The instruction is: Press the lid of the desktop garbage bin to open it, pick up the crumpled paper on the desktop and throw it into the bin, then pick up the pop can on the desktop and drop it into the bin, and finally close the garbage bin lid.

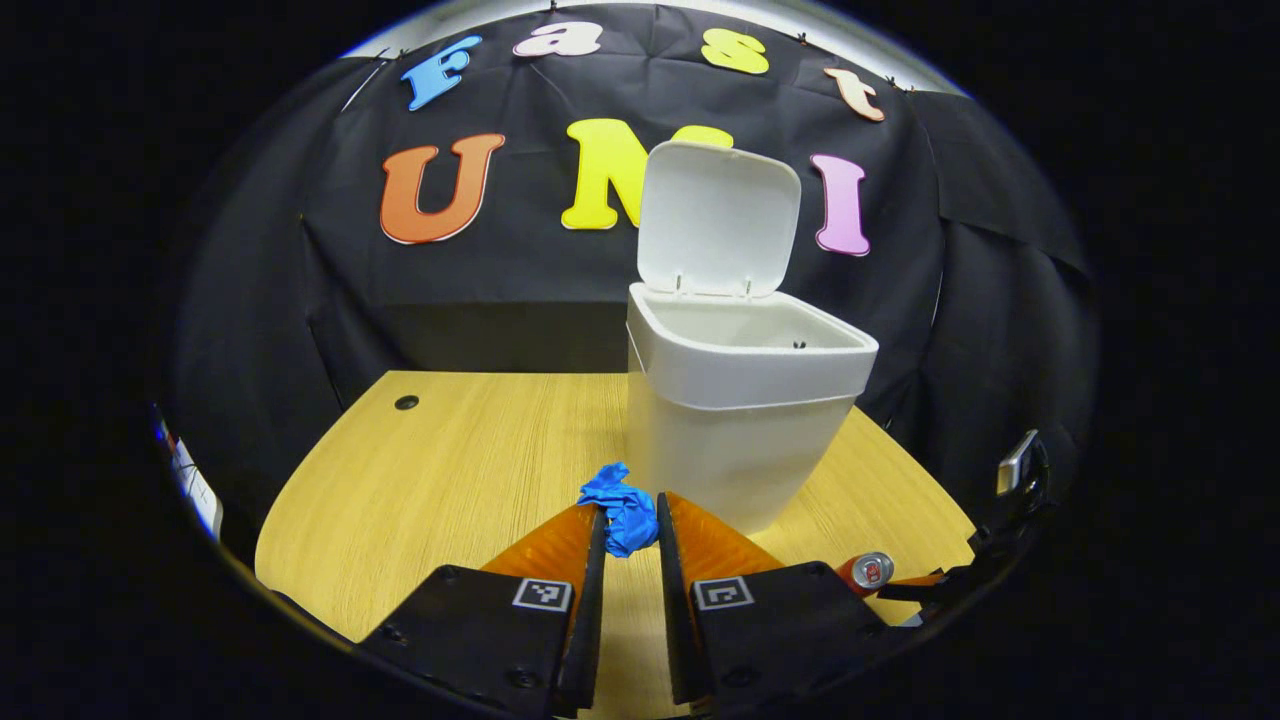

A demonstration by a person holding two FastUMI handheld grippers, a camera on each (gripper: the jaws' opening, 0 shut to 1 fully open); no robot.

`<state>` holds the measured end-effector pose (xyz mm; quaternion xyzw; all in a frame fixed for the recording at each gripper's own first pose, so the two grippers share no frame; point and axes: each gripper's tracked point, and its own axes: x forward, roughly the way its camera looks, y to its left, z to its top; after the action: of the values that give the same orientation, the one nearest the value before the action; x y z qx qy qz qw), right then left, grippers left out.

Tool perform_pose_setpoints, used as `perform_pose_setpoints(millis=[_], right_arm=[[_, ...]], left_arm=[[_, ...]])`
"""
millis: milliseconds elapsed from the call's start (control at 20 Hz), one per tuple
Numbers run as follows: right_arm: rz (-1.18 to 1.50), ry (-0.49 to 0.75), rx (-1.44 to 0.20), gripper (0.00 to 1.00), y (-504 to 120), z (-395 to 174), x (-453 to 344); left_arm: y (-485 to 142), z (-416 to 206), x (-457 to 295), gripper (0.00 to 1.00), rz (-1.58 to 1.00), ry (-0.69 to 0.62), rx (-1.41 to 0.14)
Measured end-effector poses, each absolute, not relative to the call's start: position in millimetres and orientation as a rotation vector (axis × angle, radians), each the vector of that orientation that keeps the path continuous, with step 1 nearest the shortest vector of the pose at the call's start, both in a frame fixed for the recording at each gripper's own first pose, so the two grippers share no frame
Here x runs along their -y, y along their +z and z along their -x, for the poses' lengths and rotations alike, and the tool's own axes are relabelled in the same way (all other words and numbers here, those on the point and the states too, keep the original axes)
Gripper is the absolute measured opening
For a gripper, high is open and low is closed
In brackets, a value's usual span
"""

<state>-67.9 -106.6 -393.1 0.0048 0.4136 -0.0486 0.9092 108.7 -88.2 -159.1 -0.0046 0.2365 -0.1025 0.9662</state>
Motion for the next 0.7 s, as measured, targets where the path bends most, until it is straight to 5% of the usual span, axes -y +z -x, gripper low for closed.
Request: perform_pose_setpoints(millis=[700], right_arm=[[-0.061, -0.127, -0.879, 0.91, -420, 42, 111]], left_arm=[[-138, -110, 79, 0.30, 0.008, -0.171, -0.453]])
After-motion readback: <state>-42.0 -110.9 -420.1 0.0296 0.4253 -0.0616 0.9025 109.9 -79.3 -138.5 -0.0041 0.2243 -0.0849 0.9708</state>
